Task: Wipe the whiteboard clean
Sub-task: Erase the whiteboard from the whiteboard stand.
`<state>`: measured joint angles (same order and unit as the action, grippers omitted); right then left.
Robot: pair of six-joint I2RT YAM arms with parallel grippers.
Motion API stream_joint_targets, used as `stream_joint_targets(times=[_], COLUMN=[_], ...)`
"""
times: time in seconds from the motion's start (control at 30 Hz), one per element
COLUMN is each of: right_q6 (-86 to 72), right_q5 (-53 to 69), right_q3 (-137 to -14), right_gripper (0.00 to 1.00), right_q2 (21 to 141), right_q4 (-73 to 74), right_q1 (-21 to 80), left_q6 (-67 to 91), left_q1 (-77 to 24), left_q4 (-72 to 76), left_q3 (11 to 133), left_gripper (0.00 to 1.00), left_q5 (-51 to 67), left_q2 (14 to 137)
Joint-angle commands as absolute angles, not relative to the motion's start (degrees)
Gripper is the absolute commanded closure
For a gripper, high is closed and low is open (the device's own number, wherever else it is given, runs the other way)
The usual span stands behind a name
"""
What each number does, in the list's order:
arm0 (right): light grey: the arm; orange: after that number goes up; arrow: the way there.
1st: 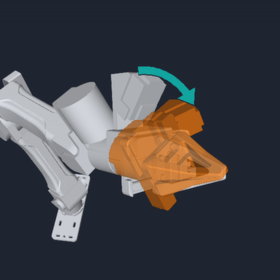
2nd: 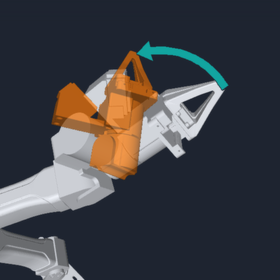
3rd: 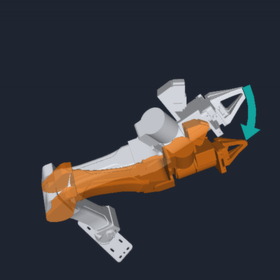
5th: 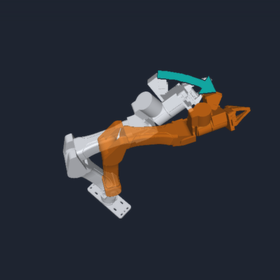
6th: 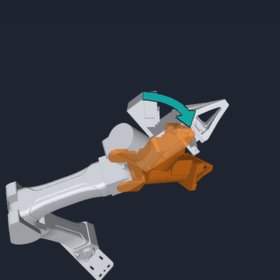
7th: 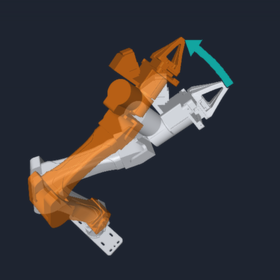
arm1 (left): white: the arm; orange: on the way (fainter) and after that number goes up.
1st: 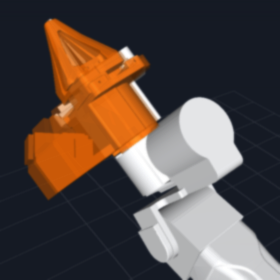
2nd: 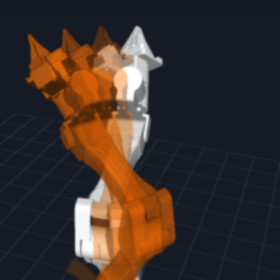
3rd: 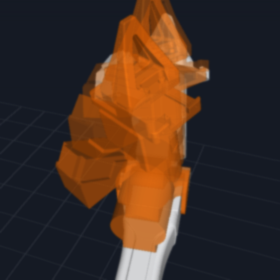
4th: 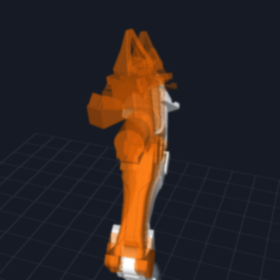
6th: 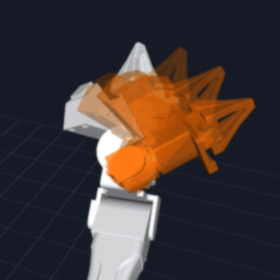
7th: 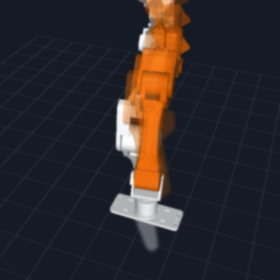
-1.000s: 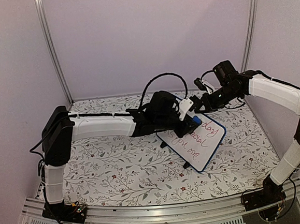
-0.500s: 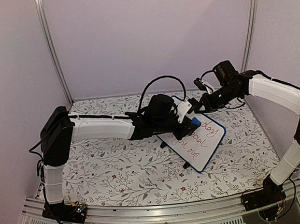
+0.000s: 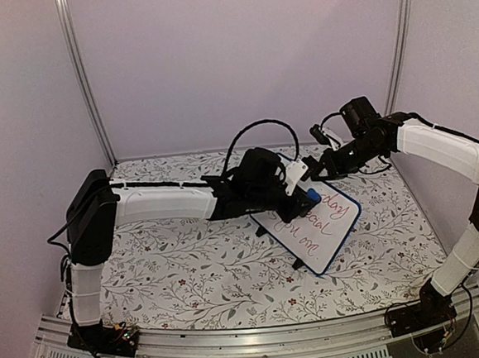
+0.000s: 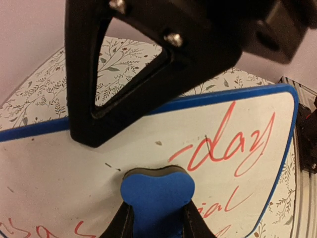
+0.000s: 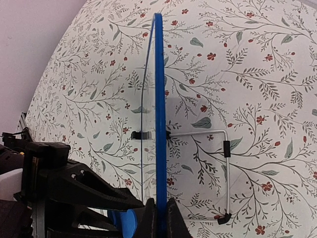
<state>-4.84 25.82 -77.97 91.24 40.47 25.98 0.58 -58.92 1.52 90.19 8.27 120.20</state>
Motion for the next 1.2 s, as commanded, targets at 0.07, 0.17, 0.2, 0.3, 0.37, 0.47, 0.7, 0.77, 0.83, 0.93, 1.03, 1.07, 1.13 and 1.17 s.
stream_joint_targets(times=[0.07,0.17,0.2,0.3,0.37,0.47,0.7,0.77,0.83,0.93,1.03,1.07,1.13,1.17], right_q6=[-4.3,-4.3,-4.3,-4.3,-4.3,-4.3,-4.4,-4.4,-4.4,-4.4,-4.4,-4.4,-4.4,-4.4], right_q5=[31.9,31.8,31.8,31.8,31.8,31.9,32.0,32.0,32.0,32.0,32.0,32.0,31.9,31.9], right_q3=[-76.9,-76.9,-76.9,-76.8,-76.8,-76.8,-76.9,-76.9,-76.9,-76.9,-76.9,-76.8,-76.9,-76.8], right_gripper=[1.00,1.00,1.00,1.00,1.00,1.00,1.00,1.00,1.00,1.00,1.00,1.00,1.00,1.00], right_q2=[90.9,90.8,90.7,90.8,90.8,90.9,91.0,91.1,91.1,91.1,91.0,91.0,90.9,90.8], right_q4=[42.5,42.4,42.4,42.4,42.4,42.3,42.3,42.3,42.3,42.3,42.3,42.4,42.4,42.4], right_q1=[28.6,28.6,28.6,28.6,28.6,28.6,28.6,28.6,28.6,28.6,28.6,28.6,28.6,28.6], left_q6=[0.1,0.1,0.1,0.6,1.2,2.0,2.3,2.1,1.9,1.5,1.3,1.2,1.0,0.9], left_q1=[-59.5,-59.7,-59.8,-60.0,-60.3,-60.4,-60.5,-60.5,-60.5,-60.7,-60.9,-60.9,-61.0,-60.9], left_q4=[0.5,0.4,0.5,1.3,2.0,2.7,3.5,3.4,3.2,2.6,2.0,1.8,1.5,1.6], left_q3=[97.3,97.1,96.6,93.8,91.2,88.0,85.7,87.0,88.8,91.9,94.4,95.1,96.1,96.3], left_gripper=[1.00,1.00,1.00,1.00,1.00,1.00,1.00,1.00,1.00,1.00,1.00,1.00,1.00,1.00], left_q5=[8.1,8.2,8.1,8.1,8.1,8.0,7.8,8.1,8.1,8.1,8.0,8.0,7.9,7.9], left_q2=[124.3,124.2,124.1,123.2,122.2,121.3,120.6,120.9,121.4,122.5,123.4,123.7,124.1,124.2])
